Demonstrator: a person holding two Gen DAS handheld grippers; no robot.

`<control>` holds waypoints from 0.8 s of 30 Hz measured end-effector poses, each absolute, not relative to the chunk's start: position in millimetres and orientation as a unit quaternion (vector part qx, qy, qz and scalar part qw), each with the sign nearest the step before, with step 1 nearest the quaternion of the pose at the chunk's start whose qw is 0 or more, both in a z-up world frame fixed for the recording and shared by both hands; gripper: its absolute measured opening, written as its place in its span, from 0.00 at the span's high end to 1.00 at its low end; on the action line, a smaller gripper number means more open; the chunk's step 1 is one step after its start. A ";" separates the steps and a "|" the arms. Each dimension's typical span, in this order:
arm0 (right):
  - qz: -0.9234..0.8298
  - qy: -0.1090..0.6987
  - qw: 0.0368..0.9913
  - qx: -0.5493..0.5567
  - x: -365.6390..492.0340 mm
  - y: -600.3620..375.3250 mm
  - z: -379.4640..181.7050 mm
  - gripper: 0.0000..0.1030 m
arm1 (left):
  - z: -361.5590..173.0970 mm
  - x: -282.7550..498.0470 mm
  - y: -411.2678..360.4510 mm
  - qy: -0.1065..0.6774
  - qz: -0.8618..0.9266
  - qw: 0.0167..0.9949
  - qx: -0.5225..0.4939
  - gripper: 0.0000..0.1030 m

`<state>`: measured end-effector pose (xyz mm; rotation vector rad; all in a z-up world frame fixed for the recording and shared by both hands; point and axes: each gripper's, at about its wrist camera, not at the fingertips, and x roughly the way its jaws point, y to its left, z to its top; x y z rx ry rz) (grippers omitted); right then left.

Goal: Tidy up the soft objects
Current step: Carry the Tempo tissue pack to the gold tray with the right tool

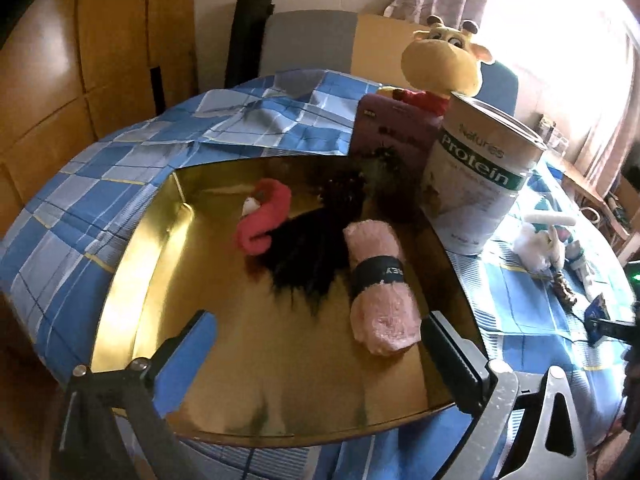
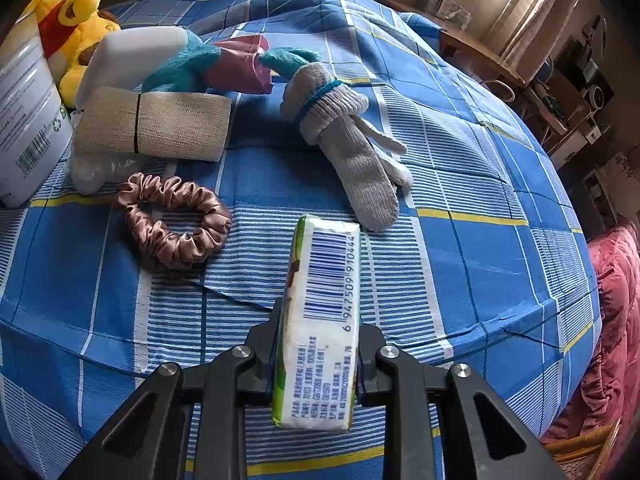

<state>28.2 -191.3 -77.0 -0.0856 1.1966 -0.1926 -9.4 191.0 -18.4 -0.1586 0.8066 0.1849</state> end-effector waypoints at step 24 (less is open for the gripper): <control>-0.079 0.553 0.829 0.006 42.2 -178.2 -48.0 0.76 | -8.8 -28.9 227.6 0.352 0.126 0.922 -0.099 0.00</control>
